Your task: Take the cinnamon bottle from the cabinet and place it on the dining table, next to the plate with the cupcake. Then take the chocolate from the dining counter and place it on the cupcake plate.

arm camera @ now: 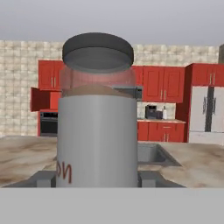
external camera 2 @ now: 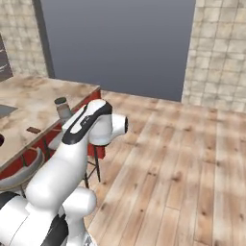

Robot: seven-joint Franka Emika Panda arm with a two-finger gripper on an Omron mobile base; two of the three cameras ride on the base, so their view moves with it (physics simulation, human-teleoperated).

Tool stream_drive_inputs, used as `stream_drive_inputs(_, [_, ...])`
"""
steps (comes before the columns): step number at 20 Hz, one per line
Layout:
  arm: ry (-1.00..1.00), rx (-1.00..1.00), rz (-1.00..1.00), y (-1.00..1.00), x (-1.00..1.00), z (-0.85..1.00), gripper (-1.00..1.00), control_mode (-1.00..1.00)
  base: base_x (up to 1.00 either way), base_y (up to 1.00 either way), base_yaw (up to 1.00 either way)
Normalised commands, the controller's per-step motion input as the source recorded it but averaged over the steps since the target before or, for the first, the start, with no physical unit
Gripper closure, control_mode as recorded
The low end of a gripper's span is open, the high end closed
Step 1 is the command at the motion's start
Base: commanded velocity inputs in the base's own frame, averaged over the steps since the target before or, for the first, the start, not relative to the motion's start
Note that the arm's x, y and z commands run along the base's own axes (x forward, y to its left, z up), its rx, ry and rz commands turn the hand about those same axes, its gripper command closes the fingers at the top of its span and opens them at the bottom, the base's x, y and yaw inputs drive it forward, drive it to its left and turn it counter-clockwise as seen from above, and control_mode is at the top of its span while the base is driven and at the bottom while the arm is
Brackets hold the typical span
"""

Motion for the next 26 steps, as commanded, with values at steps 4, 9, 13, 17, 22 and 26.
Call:
stream_drive_inputs(4, [0.0,0.0,0.0,0.0,0.0,0.0,1.0,1.0,0.75,0.0,0.49])
stream_drive_inputs(9, [0.0,0.0,0.0,0.0,0.0,0.0,1.0,1.0,0.61,0.0,0.63])
stream_drive_inputs(13, [0.0,0.0,0.0,0.0,0.0,0.0,1.0,1.0,0.51,0.0,0.72])
stream_drive_inputs(17, [0.0,0.0,0.0,0.0,0.0,0.0,1.0,1.0,0.47,0.0,0.75])
stream_drive_inputs(22, [0.0,0.0,0.0,0.0,0.0,0.0,1.0,1.0,0.51,-0.01,0.7])
stream_drive_inputs(26, [0.0,0.0,0.0,0.0,0.0,0.0,1.0,1.0,0.55,-0.04,0.64])
